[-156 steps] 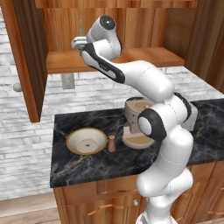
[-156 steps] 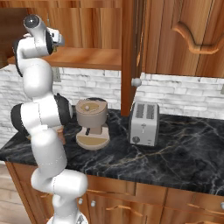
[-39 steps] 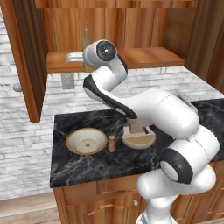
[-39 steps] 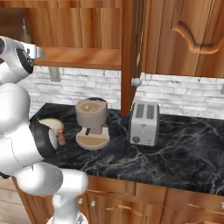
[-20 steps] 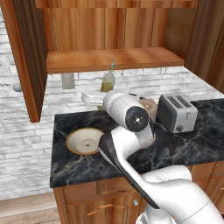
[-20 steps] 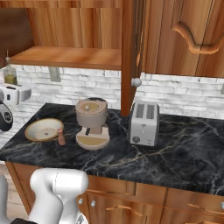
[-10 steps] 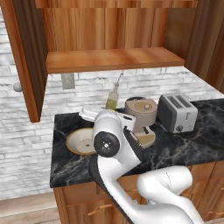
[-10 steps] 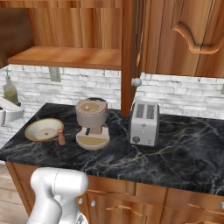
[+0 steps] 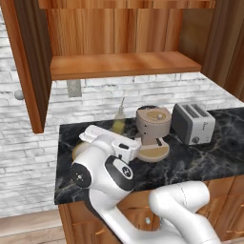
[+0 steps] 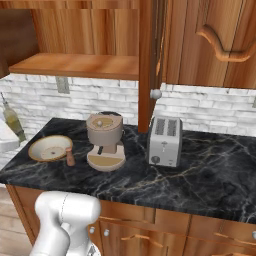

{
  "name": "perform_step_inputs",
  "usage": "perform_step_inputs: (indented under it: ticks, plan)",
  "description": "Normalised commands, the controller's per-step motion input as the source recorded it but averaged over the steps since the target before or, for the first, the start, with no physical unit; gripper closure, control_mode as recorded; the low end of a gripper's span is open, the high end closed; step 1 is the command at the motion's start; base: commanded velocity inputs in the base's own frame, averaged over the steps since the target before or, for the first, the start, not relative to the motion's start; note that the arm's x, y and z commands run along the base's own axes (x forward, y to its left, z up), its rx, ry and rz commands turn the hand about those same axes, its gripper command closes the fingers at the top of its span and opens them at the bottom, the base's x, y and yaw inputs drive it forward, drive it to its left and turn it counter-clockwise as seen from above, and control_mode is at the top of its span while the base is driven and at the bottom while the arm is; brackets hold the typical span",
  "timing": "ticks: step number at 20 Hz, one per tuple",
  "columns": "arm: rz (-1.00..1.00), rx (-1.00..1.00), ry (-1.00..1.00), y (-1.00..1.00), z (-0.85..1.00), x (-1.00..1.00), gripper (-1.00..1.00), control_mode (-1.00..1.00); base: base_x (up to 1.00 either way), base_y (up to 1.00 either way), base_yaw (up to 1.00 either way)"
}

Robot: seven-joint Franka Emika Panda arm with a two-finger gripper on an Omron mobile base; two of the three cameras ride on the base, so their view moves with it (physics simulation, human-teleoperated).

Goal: Retrieve the bottle and the shaker from the cabinet and place them next to the mixing bowl on the counter. Then add garlic from the fridge to the mixing bowl.

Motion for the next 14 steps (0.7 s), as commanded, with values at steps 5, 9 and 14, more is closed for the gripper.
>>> perform_step_inputs:
  ticks: [5, 9, 14]
  plan:
    - [-0.22, -0.08, 0.00, 0.00, -0.35, 0.00, 1.00, -1.00, 0.00, 0.00, 0.00]
    - [-0.18, -0.01, 0.03, 0.01, -0.30, 0.01, 1.00, -1.00, 0.00, 0.00, 0.00]
    - [-0.09, 0.00, 0.02, 0.08, -0.32, 0.07, 1.00, -1.00, 0.00, 0.00, 0.00]
